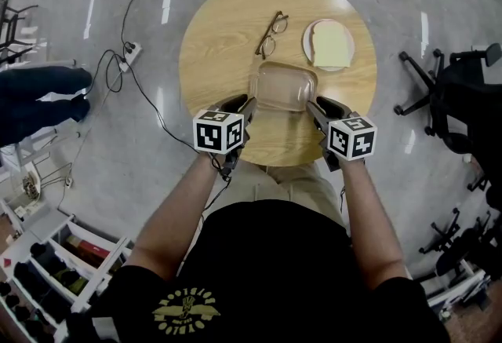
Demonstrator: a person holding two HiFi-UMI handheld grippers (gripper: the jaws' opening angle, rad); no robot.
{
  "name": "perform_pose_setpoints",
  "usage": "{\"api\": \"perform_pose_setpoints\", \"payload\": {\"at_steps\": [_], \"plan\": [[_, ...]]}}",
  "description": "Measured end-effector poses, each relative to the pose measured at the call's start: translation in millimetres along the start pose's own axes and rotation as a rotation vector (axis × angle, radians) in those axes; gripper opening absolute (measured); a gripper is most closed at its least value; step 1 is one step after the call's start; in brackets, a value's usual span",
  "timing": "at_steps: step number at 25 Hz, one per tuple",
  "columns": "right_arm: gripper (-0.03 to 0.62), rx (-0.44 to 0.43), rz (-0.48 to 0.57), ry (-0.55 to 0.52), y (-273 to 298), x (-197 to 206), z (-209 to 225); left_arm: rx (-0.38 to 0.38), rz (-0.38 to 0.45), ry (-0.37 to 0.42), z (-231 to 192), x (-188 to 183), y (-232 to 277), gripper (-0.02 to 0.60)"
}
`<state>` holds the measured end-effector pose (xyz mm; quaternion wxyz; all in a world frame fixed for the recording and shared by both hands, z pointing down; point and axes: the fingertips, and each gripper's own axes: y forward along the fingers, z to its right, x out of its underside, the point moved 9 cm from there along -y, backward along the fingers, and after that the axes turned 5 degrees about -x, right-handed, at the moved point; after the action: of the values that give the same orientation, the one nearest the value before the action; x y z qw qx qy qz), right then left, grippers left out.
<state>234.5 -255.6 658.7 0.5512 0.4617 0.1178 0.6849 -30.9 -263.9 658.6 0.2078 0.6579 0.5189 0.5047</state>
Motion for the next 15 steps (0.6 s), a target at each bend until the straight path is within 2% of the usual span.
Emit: {"api": "perform_pose_setpoints", "payload": {"at_steps": [5, 9, 11, 15], "plan": [[0.146, 0.002, -0.003, 0.009, 3.7, 3.2, 1.2, 0.022, -0.003, -0.019, -1.9, 0.8, 1.7, 0.108], [0.124, 0.001, 0.009, 0.034, 2.4, 4.4, 1.8, 0.074, -0.01, -0.058, -2.0, 3.8, 2.0, 0.105], [0.097, 0.005, 0.02, 0.035, 1.2, 4.8, 1.4, 0.082, -0.01, -0.045, 1.9, 5.0, 2.3, 0.071], [0.083, 0.014, 0.035, 0.026, -2.7, 6.4, -1.9, 0.055, -0.002, -0.016, 5.6, 7.3, 0.2, 0.056]]}}
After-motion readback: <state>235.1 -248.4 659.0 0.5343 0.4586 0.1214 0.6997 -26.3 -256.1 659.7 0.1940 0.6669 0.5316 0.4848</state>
